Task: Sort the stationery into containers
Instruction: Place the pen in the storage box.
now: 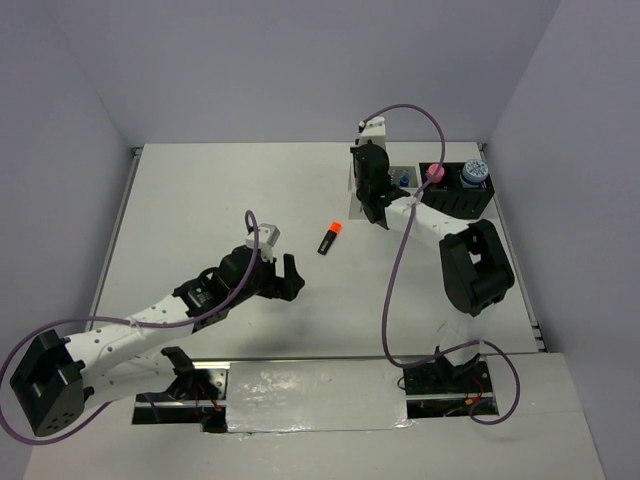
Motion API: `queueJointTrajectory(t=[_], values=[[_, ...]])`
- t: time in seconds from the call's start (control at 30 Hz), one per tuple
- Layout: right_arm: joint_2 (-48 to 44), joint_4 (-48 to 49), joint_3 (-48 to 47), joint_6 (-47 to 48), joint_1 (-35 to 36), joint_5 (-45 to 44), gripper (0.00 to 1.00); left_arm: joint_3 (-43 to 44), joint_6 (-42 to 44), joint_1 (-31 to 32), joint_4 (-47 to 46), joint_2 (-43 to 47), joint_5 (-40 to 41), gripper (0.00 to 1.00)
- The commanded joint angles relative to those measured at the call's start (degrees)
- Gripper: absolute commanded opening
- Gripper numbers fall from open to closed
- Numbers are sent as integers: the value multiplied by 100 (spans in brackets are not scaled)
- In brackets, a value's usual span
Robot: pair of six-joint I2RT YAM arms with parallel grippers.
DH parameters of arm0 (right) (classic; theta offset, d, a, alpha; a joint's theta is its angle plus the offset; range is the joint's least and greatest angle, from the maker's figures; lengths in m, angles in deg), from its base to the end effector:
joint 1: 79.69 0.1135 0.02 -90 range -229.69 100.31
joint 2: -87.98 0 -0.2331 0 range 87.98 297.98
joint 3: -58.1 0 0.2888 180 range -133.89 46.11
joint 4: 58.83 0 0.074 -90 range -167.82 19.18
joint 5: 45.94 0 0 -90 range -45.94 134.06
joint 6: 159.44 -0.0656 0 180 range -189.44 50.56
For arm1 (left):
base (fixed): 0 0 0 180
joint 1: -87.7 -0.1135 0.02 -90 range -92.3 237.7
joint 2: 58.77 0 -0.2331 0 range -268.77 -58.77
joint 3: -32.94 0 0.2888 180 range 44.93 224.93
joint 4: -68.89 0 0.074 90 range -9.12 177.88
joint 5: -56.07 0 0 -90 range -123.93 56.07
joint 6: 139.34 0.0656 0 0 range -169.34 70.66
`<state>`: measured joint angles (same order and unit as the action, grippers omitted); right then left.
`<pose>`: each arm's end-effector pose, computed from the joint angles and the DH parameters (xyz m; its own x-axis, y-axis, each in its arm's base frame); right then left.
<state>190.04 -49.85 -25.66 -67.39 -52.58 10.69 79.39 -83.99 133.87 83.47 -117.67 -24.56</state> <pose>0.4348 0.1821 0.2299 -0.1477 -0.1092 -0.9830 0.0974 0.9875 -0.1243 0.2190 -0.2128 0.1878 -0.6065 -0.1783 -0.7749 0.3240 0.8346 -0.4456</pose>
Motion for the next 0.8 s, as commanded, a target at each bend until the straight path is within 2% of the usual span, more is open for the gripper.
queueJointTrajectory(t=[0.0,0.1,0.2,0.23,0.27,0.33,0.4,0.43,0.53,0.63,0.77], values=[[112,601,-478,429,-48,-267,0,-211,99,15,-408,133,-102,99],[226,513,-435,271,-101,-109,4,-299,73,15,-549,89,-145,99],[358,443,-382,156,-154,-12,17,-291,82,15,-628,-8,-189,99],[376,382,-364,86,-189,5,44,-256,108,15,-628,-43,-198,99],[367,407,-312,33,-198,23,64,-238,117,15,-628,-104,-207,99],[324,521,-119,-107,-224,23,84,-194,125,15,-602,-166,-198,99],[218,557,-22,-178,-242,58,88,-124,143,15,-576,-228,-129,99],[174,566,39,-187,-242,76,94,-80,195,15,-575,-271,-111,99],[-63,513,162,-361,-251,128,95,253,310,6,-584,-543,-5,99],[-580,94,320,-713,-242,181,95,570,538,-21,-733,-1087,-92,99],[-1957,-847,751,-1547,-250,813,95,1658,977,-161,-760,-2490,-496,99]])
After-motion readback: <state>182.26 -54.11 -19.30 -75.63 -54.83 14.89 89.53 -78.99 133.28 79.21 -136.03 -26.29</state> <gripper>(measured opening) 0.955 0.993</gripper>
